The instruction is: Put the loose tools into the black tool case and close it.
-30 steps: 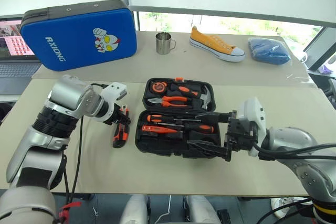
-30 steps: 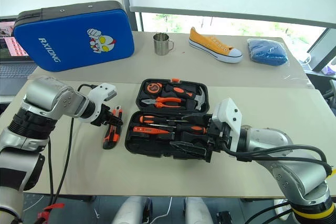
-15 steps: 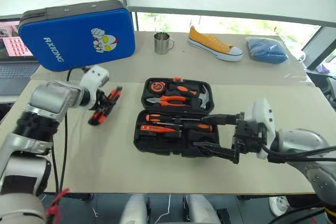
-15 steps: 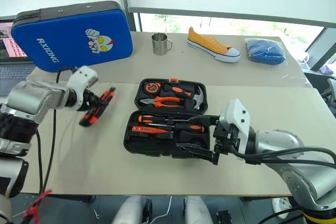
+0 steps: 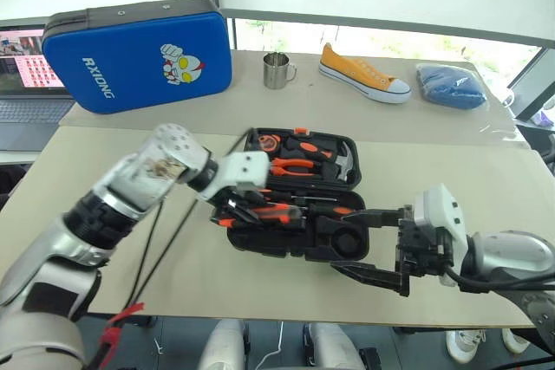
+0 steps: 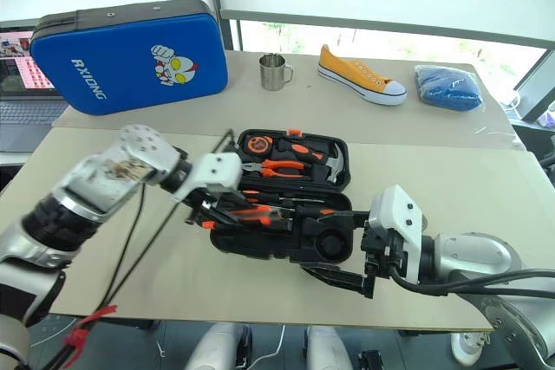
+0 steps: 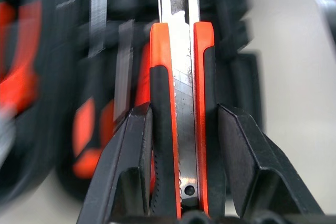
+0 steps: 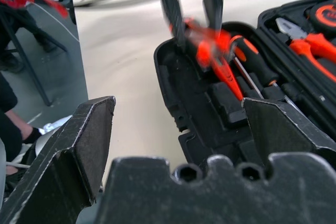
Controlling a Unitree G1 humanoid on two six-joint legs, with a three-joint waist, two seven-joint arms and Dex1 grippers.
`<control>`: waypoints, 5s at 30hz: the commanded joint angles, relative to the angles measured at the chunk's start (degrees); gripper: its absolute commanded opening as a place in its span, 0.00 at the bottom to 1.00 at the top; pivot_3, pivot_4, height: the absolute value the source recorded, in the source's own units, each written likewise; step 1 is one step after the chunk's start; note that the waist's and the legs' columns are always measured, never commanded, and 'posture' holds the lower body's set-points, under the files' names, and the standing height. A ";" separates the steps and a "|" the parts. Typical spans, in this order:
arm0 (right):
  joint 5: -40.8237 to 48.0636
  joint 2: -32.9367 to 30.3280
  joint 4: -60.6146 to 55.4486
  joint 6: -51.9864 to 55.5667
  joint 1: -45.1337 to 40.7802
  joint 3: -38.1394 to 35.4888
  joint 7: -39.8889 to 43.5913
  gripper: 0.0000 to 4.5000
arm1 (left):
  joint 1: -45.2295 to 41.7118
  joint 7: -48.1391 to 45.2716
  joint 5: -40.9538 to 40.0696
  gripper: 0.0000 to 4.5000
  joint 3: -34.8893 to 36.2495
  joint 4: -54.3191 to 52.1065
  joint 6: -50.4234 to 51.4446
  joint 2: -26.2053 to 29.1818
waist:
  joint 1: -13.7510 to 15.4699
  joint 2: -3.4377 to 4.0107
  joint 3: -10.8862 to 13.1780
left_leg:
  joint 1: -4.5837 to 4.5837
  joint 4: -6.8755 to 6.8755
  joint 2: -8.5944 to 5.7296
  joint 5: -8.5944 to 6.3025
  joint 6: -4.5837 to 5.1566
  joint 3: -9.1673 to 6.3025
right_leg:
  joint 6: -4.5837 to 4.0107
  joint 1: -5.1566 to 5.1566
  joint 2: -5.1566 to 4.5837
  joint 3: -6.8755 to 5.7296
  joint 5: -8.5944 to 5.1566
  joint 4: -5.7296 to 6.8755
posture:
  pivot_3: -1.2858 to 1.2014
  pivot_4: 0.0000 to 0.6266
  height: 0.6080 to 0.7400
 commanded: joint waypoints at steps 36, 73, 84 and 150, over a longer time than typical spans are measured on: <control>0.86 1.16 -1.53 -1.11 0.70 -1.58 -3.95 1.00 | -8.88 -0.22 -0.47 0.99 -0.11 1.74 22.33 -8.27 | -0.05 0.03 -0.04 | 0.05 0.21 0.00 -0.02 0.05 -0.24 | 0.04 0.10 0.03 0.02 0.01 0.11 | 0.52 0.24 0.99; 2.70 0.73 -1.91 0.17 0.45 -2.89 -5.60 1.00 | 5.90 -0.39 14.29 0.01 -7.54 4.70 -6.30 -4.32 | -0.21 0.10 -0.11 | 0.11 0.25 0.02 -0.04 0.08 -0.22 | 0.03 0.09 0.05 0.08 0.01 0.29 | 0.52 0.24 0.99; 3.33 -0.21 -2.09 -0.23 2.89 -4.85 -5.38 1.00 | 5.71 -1.76 7.44 0.01 3.43 3.34 -0.99 -5.36 | -0.06 0.28 -0.23 | 1.41 0.21 0.04 -0.07 0.17 -0.33 | 0.32 1.76 0.07 0.07 -0.17 -0.23 | 0.52 0.24 0.99; -34.87 -3.01 51.83 -11.24 -14.32 10.86 12.32 0.61 | 18.04 9.64 -27.56 1.00 37.00 -18.21 5.67 6.84 | -1.30 0.40 -0.03 | 0.67 -0.11 -0.09 -0.12 0.32 -0.29 | 0.15 0.86 -0.03 0.15 -0.05 -0.27 | 0.52 0.24 0.99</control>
